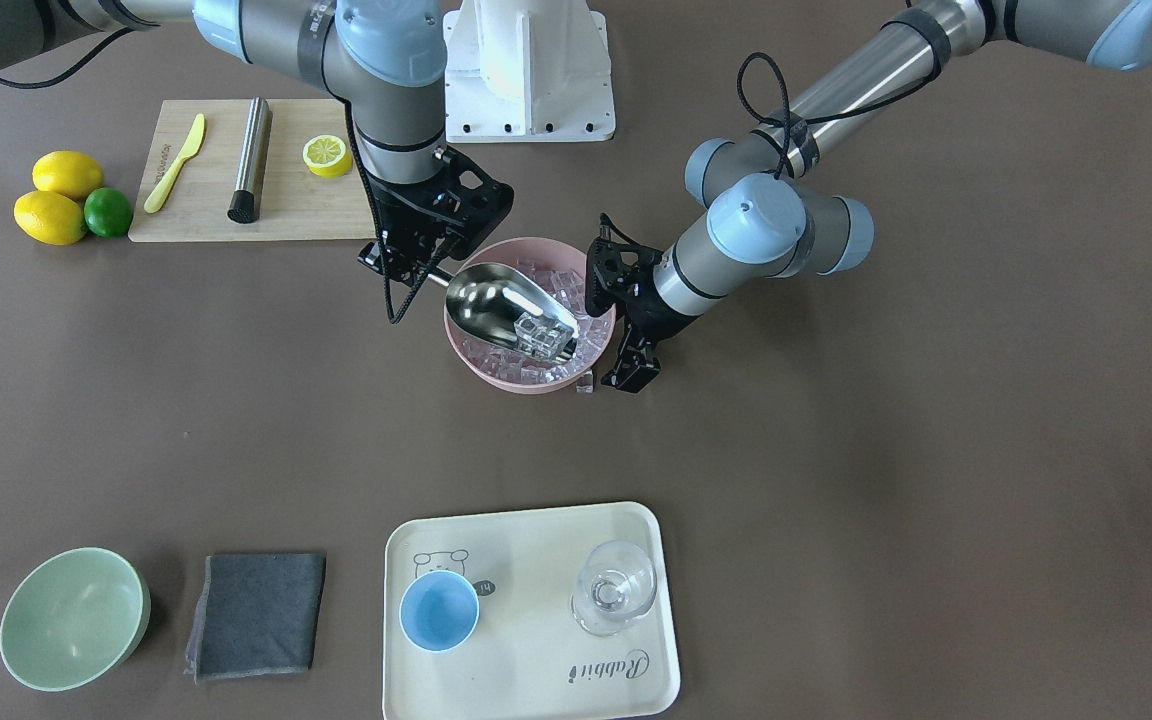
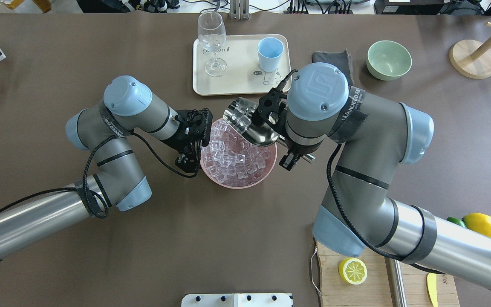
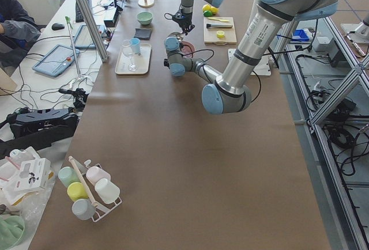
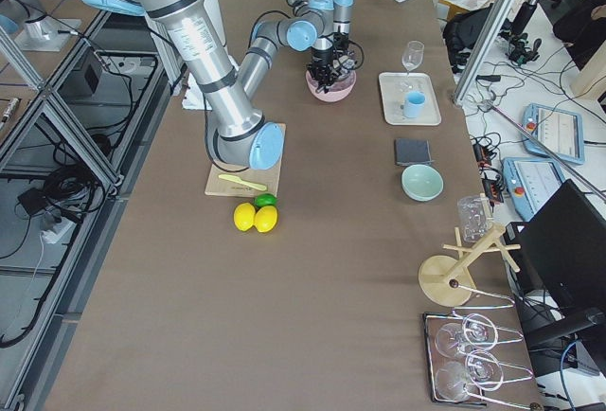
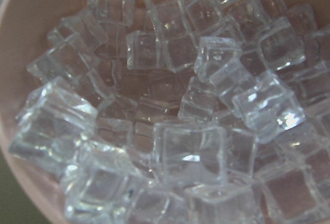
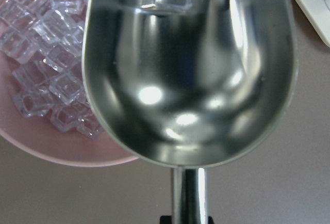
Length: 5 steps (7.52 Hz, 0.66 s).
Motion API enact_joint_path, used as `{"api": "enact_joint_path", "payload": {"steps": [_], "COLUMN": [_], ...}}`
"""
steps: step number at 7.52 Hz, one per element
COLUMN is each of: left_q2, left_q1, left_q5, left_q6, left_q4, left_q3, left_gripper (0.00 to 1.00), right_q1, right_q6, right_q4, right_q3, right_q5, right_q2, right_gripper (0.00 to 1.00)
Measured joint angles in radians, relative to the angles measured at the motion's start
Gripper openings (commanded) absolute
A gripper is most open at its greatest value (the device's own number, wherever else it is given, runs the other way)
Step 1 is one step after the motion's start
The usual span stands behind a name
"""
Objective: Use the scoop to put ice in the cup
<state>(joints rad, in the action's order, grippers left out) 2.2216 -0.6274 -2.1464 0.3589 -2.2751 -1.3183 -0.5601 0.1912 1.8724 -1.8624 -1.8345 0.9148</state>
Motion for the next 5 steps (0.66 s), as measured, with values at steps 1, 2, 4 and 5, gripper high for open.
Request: {"api": "enact_joint_path", "payload": {"steps": [1,2,4,5], "left_q2": [0.003,0.006,0.007,0.006], "left_q1": [-0.001,-0.001,-0.002,-0.009], "left_q5": [-0.002,-0.003,-0.004,-0.008], "left_q6": [0.0,0.0,0.0,-0.001], "left_q4": [0.005,0.007,0.008,0.007], "left_q3": [0.002,0.004,0.006,0.005], "left_gripper": [0.98,0.98,0.98,0.98], "right_q1": [-0.014,-0.039,-0.139,-0.191], "right_q6": [0.002,0.003,0.009,0.033], "right_q4": [-0.003,-0.015,-0.131,-0.195], "right_q3": [-0.036,-0.065,-0.085,-0.082], "right_q5": [-0.001,-0.004,-0.046,-0.057], "right_q2": [0.034,0.069,0.137,0.154], "right_gripper": [0.0,0.0,0.0,0.0]}}
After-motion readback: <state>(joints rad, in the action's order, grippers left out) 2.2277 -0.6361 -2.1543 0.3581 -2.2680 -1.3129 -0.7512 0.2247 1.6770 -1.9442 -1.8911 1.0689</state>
